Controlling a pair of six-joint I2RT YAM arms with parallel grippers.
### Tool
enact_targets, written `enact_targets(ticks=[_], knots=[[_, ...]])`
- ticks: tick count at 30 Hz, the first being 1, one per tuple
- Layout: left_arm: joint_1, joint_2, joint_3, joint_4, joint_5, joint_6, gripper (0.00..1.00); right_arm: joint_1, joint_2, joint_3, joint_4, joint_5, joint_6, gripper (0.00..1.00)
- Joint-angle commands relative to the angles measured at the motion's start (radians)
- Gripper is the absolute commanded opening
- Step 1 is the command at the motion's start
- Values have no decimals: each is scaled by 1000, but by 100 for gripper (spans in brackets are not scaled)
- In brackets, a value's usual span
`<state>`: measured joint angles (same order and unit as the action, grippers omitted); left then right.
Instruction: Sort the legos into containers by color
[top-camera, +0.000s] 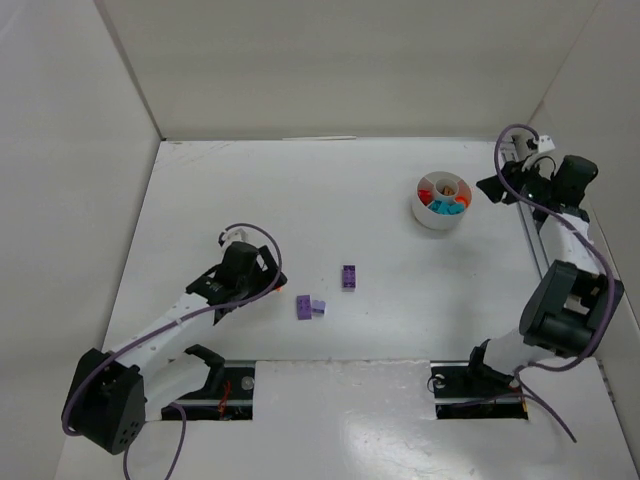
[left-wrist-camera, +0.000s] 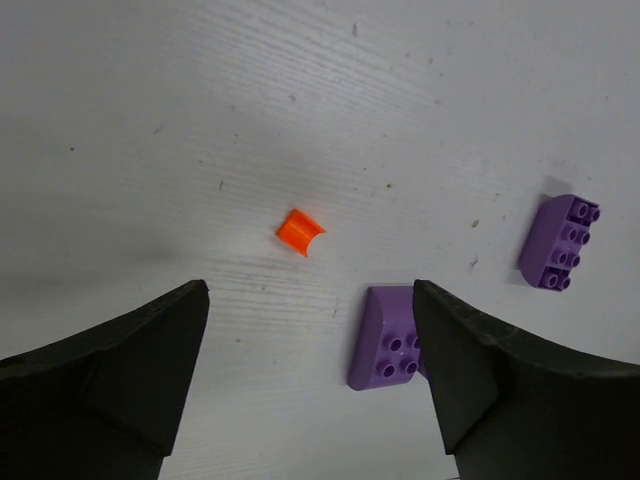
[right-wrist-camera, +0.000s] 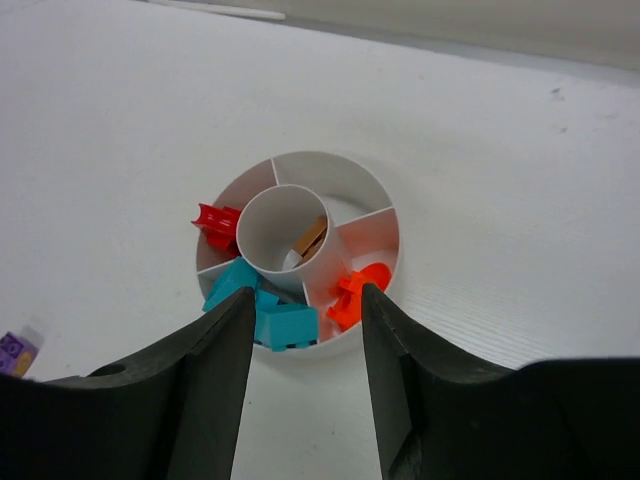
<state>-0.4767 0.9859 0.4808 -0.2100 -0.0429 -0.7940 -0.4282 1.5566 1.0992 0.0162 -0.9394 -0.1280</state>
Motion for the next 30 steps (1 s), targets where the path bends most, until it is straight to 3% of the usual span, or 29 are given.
enact_targets(ticks=[1, 3, 4, 11, 21, 30], knots=[[-22, 6, -19, 10, -43, -25, 77, 26, -172, 10, -142, 170, -156, 52], [-49, 29, -19, 27, -72, -10, 71, 58, -239, -10, -206, 279, -176, 53], [-60, 54, -10, 53, -81, 11, 64, 59, -294, -30, -223, 327, -191, 53], [-91, 131, 45, 29, -124, 44, 46, 71, -447, -67, -358, 404, -252, 53], [-142, 246, 116, -3, -227, 78, 37, 71, -458, -90, -390, 373, -280, 53], [-212, 345, 159, -15, -273, 87, 37, 71, -449, -90, -391, 364, -289, 53]])
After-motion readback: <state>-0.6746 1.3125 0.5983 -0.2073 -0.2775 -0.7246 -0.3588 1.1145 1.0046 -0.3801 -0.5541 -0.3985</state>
